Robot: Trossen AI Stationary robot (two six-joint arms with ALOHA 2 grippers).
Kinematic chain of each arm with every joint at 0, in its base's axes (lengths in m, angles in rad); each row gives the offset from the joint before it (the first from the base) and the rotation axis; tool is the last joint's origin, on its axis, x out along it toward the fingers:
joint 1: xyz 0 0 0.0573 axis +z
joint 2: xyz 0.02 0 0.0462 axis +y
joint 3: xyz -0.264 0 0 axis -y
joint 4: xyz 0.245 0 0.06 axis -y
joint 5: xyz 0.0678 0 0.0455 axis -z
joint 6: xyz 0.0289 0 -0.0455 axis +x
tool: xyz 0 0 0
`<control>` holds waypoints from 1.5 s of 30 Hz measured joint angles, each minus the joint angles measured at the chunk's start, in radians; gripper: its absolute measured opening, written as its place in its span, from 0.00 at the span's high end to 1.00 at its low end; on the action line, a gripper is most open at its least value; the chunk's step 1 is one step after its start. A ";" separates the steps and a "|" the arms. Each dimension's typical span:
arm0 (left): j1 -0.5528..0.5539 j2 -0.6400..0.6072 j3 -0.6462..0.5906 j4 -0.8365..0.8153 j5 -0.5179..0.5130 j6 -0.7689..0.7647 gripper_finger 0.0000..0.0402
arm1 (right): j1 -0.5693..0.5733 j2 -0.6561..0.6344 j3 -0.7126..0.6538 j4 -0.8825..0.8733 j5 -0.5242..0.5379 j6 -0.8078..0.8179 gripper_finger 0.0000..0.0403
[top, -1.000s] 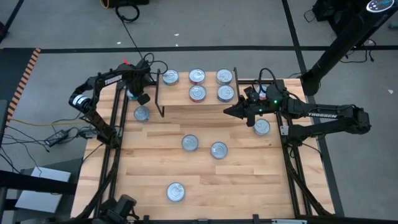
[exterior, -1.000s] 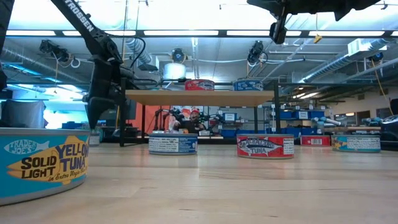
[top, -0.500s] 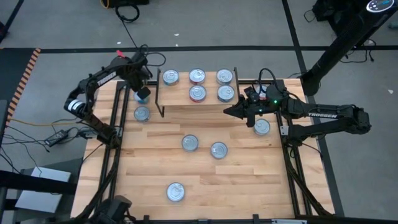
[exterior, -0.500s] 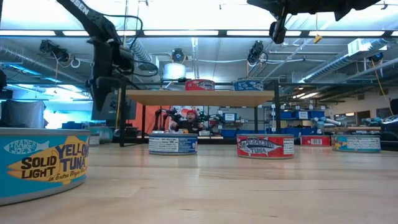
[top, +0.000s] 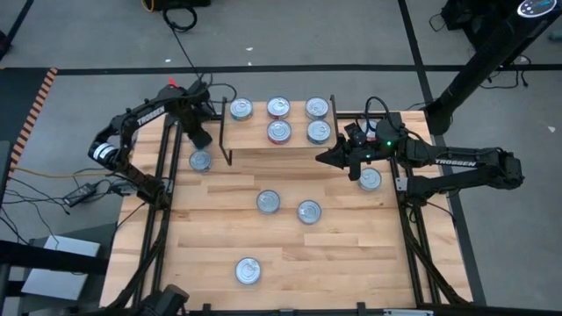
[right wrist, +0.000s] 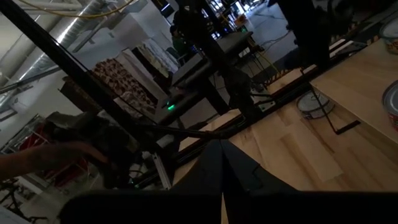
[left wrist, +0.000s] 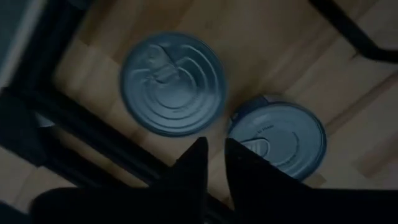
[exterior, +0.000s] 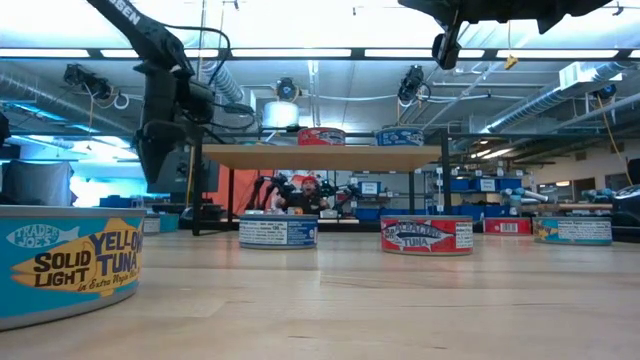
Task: Stack canned seafood by type on shelf
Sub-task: Put the top left yellow and blue tuna can on the shelf aligned with the other yellow and blue tuna can
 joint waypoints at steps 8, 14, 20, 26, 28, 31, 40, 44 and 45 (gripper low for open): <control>-0.021 0.000 -0.133 0.119 -0.004 -0.007 0.69 | 0.000 0.000 0.000 0.000 0.000 0.000 0.99; -0.021 0.000 -0.196 0.215 -0.088 0.002 0.68 | 0.000 0.000 0.000 0.000 0.000 0.004 0.99; -0.021 0.000 -0.227 0.233 -0.091 0.077 0.70 | 0.000 0.000 0.000 0.003 0.000 0.012 0.99; -0.021 0.000 -0.231 0.235 -0.094 0.103 0.74 | 0.000 0.000 0.000 0.015 0.000 0.019 0.99; -0.021 0.000 -0.231 0.237 -0.094 0.105 0.75 | 0.000 0.000 0.000 0.015 0.000 0.019 0.99; -0.022 0.000 -0.232 0.249 -0.093 0.107 0.75 | 0.000 0.000 0.000 0.015 0.000 0.019 0.99; -0.043 0.001 -0.232 0.255 -0.085 0.216 0.75 | 0.000 0.000 0.000 0.015 0.000 0.028 0.99; -0.053 0.017 -0.232 0.263 -0.106 0.261 0.75 | 0.000 0.000 0.000 0.024 0.000 0.031 0.99; -0.054 0.025 -0.231 0.266 -0.118 0.265 0.75 | 0.000 0.000 0.000 0.028 0.000 0.031 0.99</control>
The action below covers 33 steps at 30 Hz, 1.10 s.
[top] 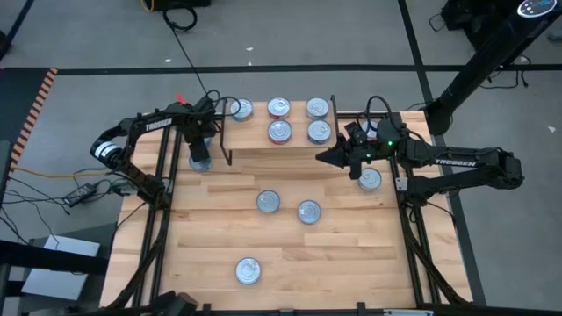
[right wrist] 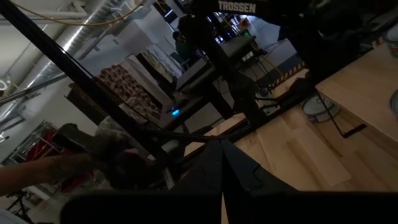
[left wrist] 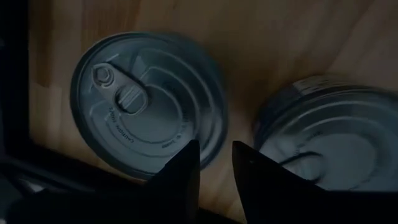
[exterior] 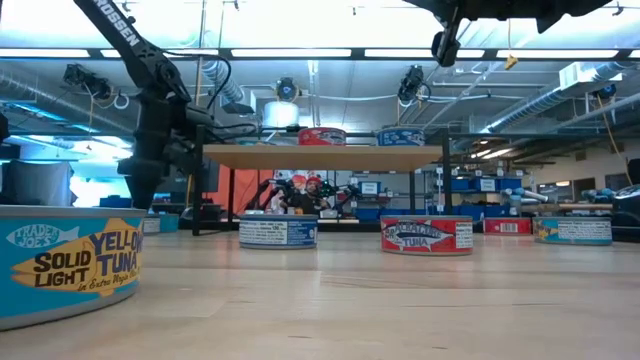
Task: Stack canned seafood by type on shelf
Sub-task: Put the top left yellow and blue tuna can on the shelf aligned with the other yellow and blue tuna can
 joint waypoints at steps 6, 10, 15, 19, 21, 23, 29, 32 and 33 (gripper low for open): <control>-0.023 0.036 0.006 0.031 -0.046 0.007 0.75 | 0.000 0.000 0.000 0.038 0.000 0.012 0.99; -0.027 0.040 0.006 0.046 -0.048 0.005 0.77 | 0.000 0.000 0.000 0.039 0.000 0.018 0.99; -0.027 0.042 0.004 0.057 -0.041 0.019 0.90 | 0.000 0.000 0.000 0.040 0.000 0.018 0.99; -0.027 0.042 0.003 0.055 -0.036 0.013 0.98 | 0.000 0.000 0.000 0.039 0.000 0.018 0.99; -0.027 0.044 0.011 0.032 -0.036 0.005 0.99 | 0.000 0.000 0.000 0.040 0.000 0.017 0.99; -0.027 0.045 0.028 -0.009 -0.033 -0.006 0.99 | 0.000 0.000 0.000 0.039 0.000 0.014 0.99; -0.027 0.045 0.099 -0.123 -0.027 -0.061 1.00 | 0.000 0.000 0.000 0.039 0.000 -0.003 0.99; -0.027 0.044 0.139 -0.181 0.002 -0.094 1.00 | 0.000 0.000 0.000 0.039 0.000 -0.006 0.99; -0.027 0.044 0.152 -0.200 0.008 -0.111 1.00 | 0.000 0.000 0.000 0.039 0.000 -0.009 0.99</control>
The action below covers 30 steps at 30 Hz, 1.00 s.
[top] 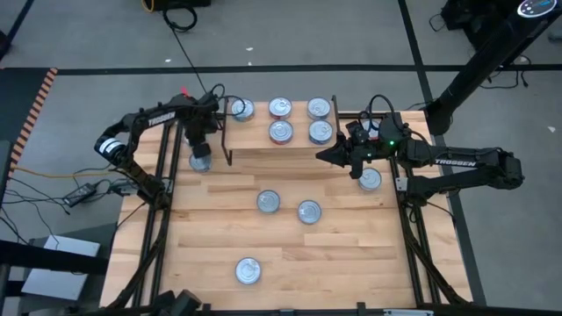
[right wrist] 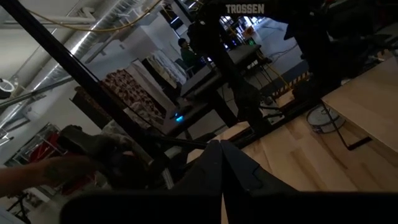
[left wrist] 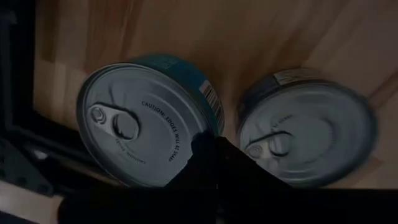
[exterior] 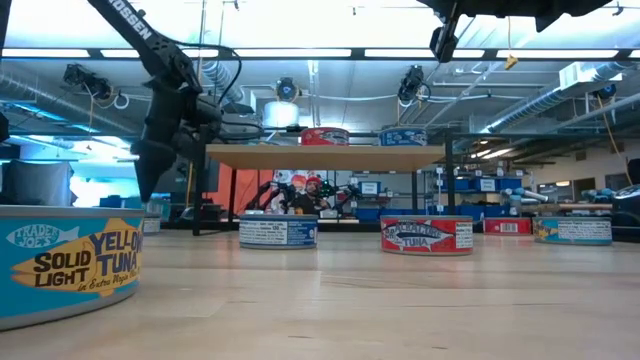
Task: Stack canned seafood by type on shelf
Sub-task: Put the top left yellow and blue tuna can on the shelf aligned with the other yellow and blue tuna can
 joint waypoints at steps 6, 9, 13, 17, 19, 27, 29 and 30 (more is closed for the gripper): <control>0.000 -0.012 0.084 -0.109 0.002 -0.060 1.00 | 0.000 0.000 0.000 0.000 0.000 -0.004 0.99; 0.000 -0.023 0.133 -0.160 0.013 -0.085 1.00 | 0.000 0.000 0.000 0.000 0.000 -0.011 0.99; 0.000 -0.043 0.202 -0.227 0.014 -0.113 1.00 | 0.000 0.000 0.000 0.000 0.000 -0.023 0.99; 0.000 -0.068 0.273 -0.272 0.013 -0.136 1.00 | 0.000 0.000 0.000 0.000 -0.001 -0.029 0.99; 0.000 -0.082 0.312 -0.291 0.013 -0.146 1.00 | 0.000 0.000 0.000 0.000 -0.001 -0.029 0.99; -0.037 -0.108 0.494 -0.366 -0.004 -0.183 1.00 | 0.000 0.000 0.000 0.000 -0.001 -0.048 0.99; -0.060 -0.109 0.541 -0.374 -0.009 -0.184 1.00 | 0.000 0.000 0.000 0.000 -0.008 -0.048 0.99; -0.073 -0.109 0.563 -0.377 -0.009 -0.185 1.00 | 0.000 0.000 0.000 0.000 -0.008 -0.048 0.99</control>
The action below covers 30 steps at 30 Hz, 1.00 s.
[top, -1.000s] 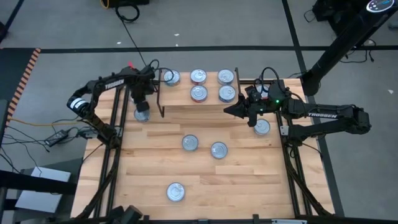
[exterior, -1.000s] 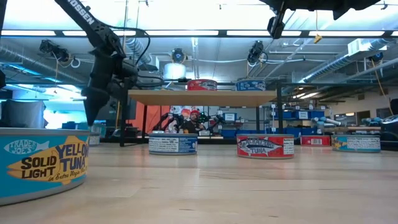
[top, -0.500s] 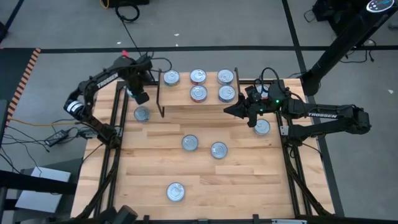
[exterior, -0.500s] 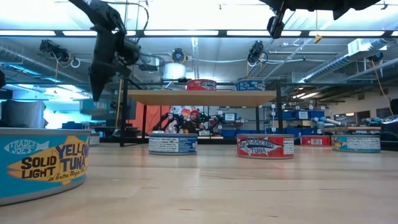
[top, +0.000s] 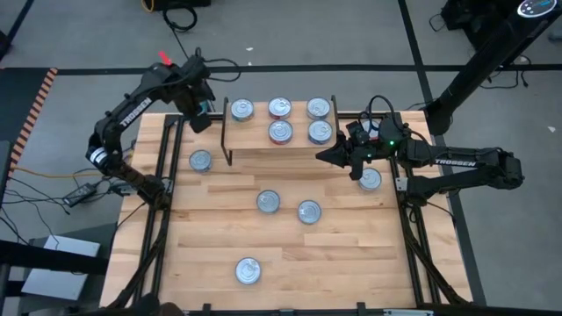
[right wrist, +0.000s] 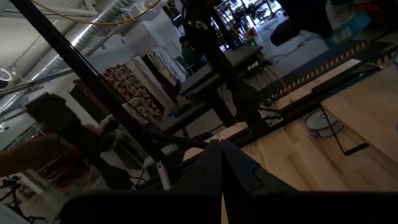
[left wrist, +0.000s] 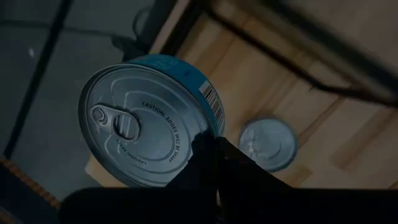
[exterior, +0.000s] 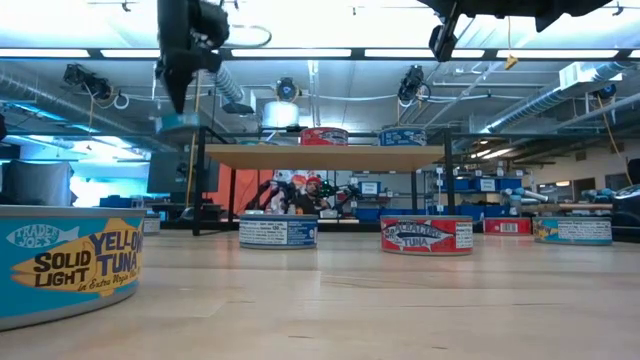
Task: Stack canned seafood by type on shelf
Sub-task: Put the top left yellow and blue tuna can on the shelf aligned with the other yellow and blue tuna can
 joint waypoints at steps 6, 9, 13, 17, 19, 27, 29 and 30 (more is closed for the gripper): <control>-0.098 0.001 0.106 0.001 0.000 -0.027 1.00 | 0.000 0.000 0.000 0.000 -0.002 0.000 0.99; -0.156 0.001 0.135 0.001 -0.001 -0.044 1.00 | 0.000 0.000 0.000 0.000 -0.002 0.000 0.99; -0.242 0.001 0.150 0.004 -0.001 -0.055 1.00 | 0.000 0.000 0.000 0.000 -0.002 0.000 0.99; -0.329 0.003 0.151 0.019 -0.001 -0.068 1.00 | 0.000 0.000 0.000 0.000 -0.002 0.000 0.99; -0.367 0.009 0.151 0.034 -0.001 -0.083 1.00 | 0.000 0.000 0.000 0.000 -0.002 0.000 0.99; -0.498 0.055 0.152 0.066 -0.001 -0.116 1.00 | 0.000 0.000 0.000 0.000 -0.002 0.000 0.99; -0.521 0.077 0.152 0.066 -0.001 -0.118 1.00 | 0.000 0.000 0.000 -0.001 -0.001 0.001 0.99; -0.531 0.089 0.152 0.065 -0.001 -0.118 1.00 | 0.000 0.000 0.000 0.000 -0.001 0.001 0.99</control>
